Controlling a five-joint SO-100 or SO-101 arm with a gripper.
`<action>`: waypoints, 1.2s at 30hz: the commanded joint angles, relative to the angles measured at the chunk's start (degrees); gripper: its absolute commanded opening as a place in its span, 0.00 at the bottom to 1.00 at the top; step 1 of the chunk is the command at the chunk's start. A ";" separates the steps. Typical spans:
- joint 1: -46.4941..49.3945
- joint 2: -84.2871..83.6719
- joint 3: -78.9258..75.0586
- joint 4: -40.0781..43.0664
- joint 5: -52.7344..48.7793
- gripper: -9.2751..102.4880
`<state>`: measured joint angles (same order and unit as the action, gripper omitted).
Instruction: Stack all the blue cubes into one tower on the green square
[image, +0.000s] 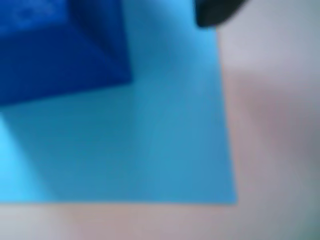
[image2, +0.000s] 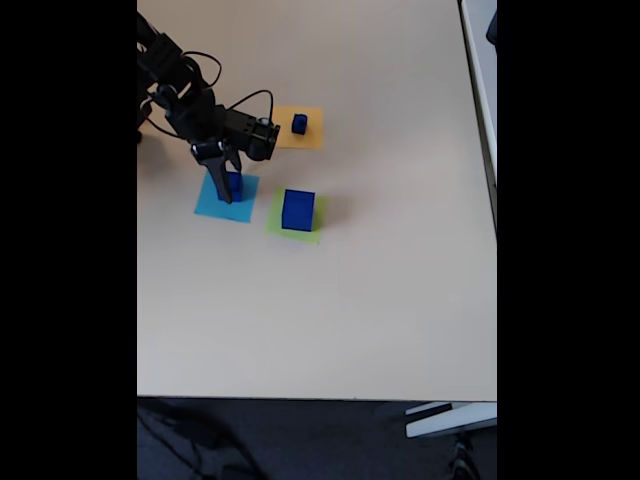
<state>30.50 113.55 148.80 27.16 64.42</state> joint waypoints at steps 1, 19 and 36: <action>1.23 1.76 -0.53 -0.62 -1.93 0.36; 1.93 0.88 -2.11 -0.62 -3.60 0.13; -0.35 -0.09 -30.06 18.37 -3.52 0.14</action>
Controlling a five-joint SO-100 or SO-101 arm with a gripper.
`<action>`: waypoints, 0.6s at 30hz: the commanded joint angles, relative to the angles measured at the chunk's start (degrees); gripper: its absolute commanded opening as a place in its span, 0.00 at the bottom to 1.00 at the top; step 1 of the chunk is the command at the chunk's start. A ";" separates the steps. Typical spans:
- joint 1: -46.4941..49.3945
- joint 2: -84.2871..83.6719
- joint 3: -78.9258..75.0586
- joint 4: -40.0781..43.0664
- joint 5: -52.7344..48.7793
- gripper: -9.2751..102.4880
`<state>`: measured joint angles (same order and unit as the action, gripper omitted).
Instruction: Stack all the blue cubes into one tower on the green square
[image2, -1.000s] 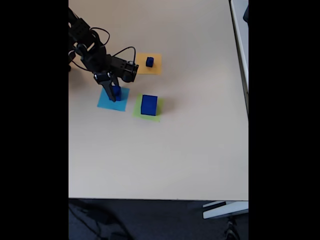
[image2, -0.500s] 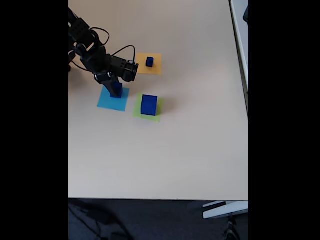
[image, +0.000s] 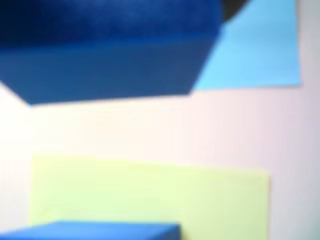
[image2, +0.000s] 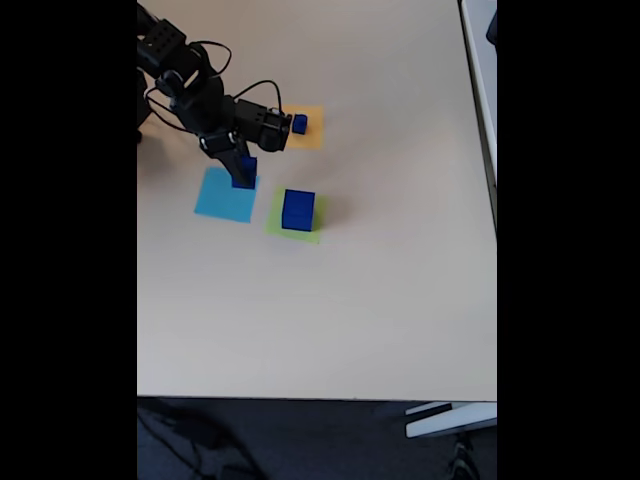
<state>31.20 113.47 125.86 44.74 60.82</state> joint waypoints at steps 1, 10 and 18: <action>-1.23 -0.88 -8.44 0.79 0.53 0.14; -0.70 -15.21 -23.73 -0.18 2.37 0.15; 0.44 -23.20 -32.17 0.00 1.93 0.15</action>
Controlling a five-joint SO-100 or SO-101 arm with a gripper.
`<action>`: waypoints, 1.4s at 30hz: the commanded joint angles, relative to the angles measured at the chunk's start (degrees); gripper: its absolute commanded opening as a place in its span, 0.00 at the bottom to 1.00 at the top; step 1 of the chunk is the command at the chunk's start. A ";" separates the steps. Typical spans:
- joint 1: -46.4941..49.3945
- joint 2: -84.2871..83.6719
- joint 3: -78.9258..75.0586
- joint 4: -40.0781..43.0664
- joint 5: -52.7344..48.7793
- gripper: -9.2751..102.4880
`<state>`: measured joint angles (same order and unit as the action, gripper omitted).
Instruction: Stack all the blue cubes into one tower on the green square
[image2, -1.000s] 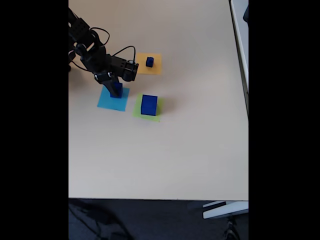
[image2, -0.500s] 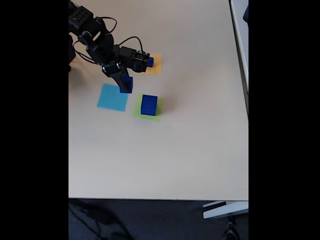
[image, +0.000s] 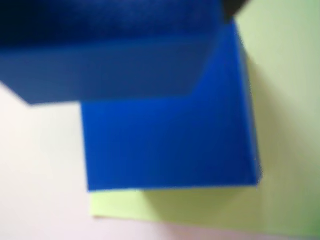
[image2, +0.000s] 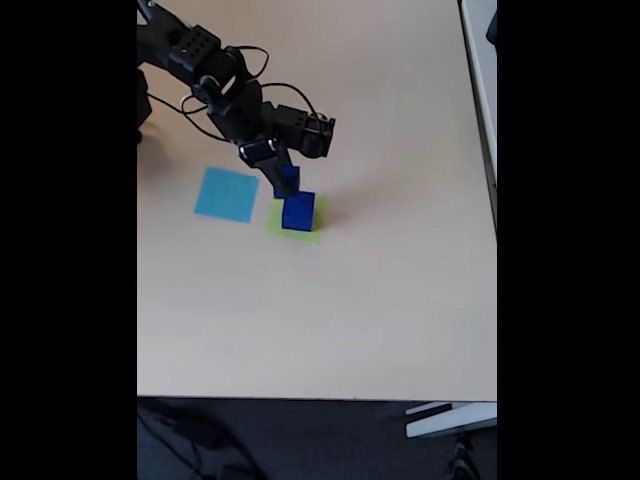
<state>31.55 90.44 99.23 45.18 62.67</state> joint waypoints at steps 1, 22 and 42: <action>0.09 -0.88 -6.33 -0.44 0.35 0.15; -4.48 -5.98 -8.88 -0.62 7.38 0.15; -1.41 -5.98 -6.15 -3.52 4.31 0.15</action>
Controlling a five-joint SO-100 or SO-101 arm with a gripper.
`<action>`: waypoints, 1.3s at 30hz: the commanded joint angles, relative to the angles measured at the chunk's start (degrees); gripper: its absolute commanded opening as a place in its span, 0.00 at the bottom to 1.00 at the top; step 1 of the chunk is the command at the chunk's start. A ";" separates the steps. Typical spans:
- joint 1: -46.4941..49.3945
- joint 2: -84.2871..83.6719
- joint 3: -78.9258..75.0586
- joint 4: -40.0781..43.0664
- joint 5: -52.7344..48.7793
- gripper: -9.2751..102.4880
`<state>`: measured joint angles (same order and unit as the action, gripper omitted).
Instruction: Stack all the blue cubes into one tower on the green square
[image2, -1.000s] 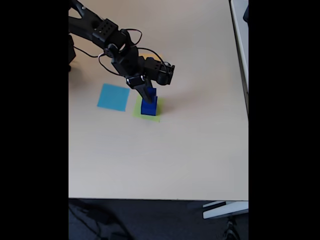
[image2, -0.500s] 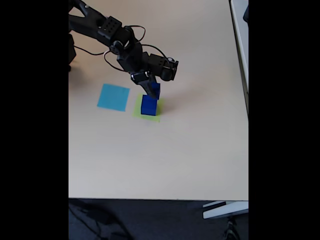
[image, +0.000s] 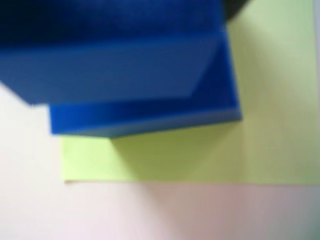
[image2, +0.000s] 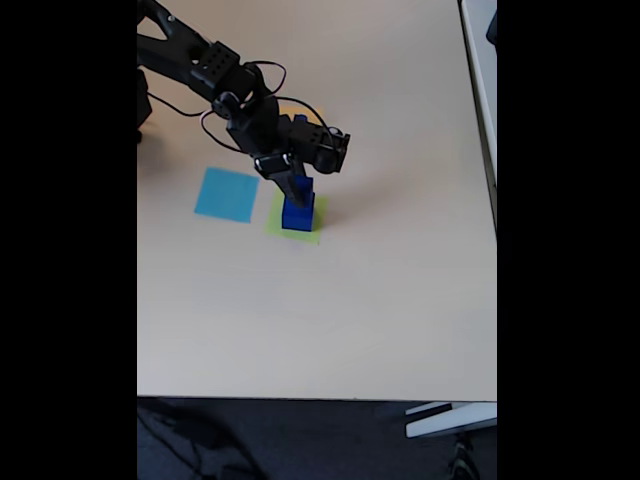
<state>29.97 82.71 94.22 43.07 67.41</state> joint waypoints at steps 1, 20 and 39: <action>0.18 1.76 -1.14 -1.41 -0.44 0.15; -0.79 1.58 -0.53 -1.41 1.05 0.15; -0.44 1.67 0.70 -2.90 7.03 0.16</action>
<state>29.27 82.71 95.45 41.48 74.09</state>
